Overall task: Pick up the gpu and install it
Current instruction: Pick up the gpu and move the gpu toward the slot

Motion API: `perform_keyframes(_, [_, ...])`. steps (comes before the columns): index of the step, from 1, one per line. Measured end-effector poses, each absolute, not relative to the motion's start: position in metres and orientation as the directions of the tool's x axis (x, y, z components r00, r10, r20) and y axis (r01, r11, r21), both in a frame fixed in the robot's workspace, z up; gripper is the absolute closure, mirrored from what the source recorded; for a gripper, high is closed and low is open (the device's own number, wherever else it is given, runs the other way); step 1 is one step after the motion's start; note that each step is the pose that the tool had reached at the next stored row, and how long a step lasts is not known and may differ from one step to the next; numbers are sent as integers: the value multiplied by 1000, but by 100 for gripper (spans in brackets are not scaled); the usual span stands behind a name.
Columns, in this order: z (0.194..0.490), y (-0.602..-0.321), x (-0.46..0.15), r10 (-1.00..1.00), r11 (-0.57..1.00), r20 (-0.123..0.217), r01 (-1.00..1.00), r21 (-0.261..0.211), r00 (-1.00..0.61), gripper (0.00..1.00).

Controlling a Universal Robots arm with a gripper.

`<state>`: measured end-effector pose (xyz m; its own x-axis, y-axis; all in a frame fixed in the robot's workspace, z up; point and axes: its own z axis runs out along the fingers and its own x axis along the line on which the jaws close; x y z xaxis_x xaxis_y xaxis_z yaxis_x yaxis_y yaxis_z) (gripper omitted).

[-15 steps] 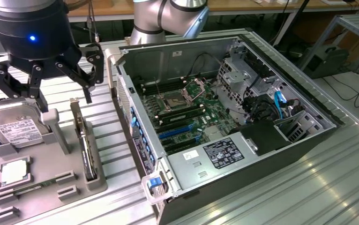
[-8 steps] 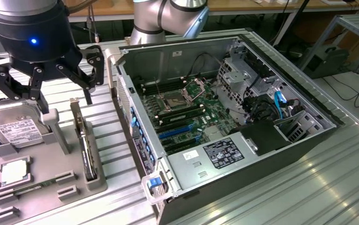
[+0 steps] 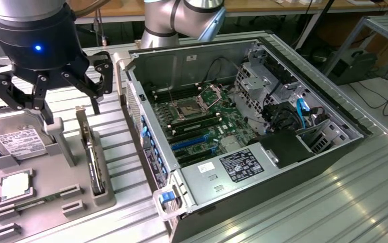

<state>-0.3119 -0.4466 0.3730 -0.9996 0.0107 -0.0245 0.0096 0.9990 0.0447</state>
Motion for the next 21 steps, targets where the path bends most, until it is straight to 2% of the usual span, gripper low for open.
perform_keyframes(21, [357,-447,-312,11,999,-25,10,45,-1000,28])
